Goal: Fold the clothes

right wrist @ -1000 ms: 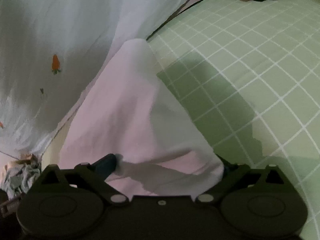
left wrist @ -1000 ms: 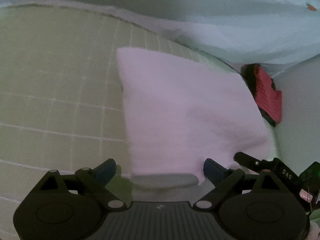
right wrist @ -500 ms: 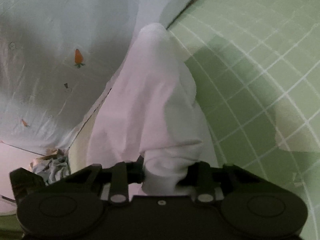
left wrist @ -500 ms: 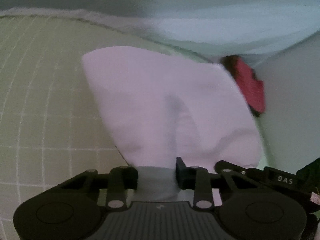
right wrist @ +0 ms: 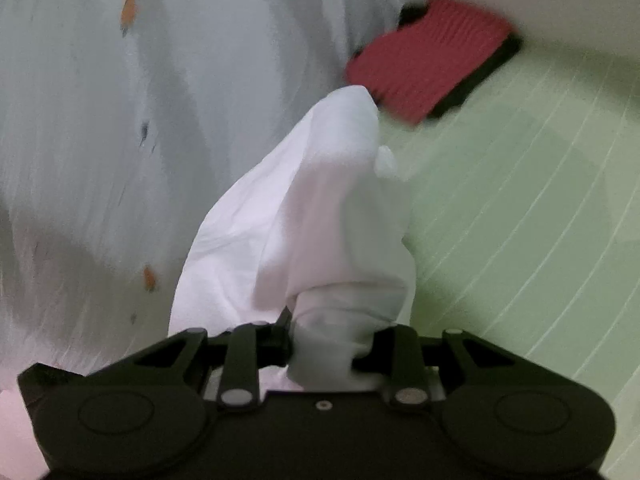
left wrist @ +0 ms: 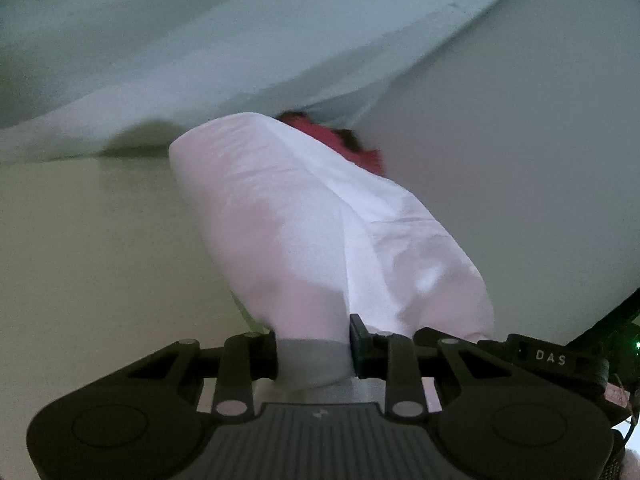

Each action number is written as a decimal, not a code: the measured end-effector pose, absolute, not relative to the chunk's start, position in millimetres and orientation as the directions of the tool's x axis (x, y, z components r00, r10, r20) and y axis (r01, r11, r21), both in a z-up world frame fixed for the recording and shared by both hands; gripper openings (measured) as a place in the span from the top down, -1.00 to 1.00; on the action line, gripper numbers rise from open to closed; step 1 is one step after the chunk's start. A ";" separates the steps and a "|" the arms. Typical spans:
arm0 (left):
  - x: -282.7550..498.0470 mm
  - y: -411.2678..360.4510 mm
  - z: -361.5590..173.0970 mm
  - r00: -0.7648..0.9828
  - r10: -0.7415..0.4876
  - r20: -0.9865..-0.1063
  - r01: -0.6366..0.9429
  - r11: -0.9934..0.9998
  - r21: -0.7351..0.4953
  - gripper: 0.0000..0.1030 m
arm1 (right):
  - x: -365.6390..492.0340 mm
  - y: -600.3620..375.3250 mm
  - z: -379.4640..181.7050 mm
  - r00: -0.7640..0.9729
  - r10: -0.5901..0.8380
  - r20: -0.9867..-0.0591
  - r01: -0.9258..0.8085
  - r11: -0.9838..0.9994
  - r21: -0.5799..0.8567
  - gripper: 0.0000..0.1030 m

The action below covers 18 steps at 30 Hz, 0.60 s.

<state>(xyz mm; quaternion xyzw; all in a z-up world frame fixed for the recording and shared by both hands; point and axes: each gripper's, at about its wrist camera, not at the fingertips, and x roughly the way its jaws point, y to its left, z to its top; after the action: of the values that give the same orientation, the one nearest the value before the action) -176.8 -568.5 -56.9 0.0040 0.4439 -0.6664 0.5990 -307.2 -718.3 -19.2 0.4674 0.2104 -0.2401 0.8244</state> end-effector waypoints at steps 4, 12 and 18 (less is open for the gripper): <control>-209.2 -636.9 -48.0 -0.309 -0.822 -0.479 0.774 0.075 -0.629 0.40 | -327.6 -779.9 0.4 0.791 -0.256 -0.555 0.602 0.482 0.637 0.42; -218.9 -793.9 -23.2 -0.232 -0.902 -0.365 0.765 0.063 -0.641 0.23 | -292.8 -929.8 63.5 0.760 -0.376 -0.531 0.628 0.636 0.449 0.43; -209.8 -872.8 -72.5 -0.064 -0.803 -0.593 0.856 0.261 -0.446 -0.40 | -203.6 -1023.1 54.2 0.579 -0.642 -0.504 0.789 0.596 0.148 -0.69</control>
<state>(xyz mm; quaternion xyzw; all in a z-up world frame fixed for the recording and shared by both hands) -209.8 -872.8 -72.5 0.0330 0.4044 -0.6069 0.6834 -203.6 -1023.1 54.2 0.1814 0.2038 -0.4113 0.8697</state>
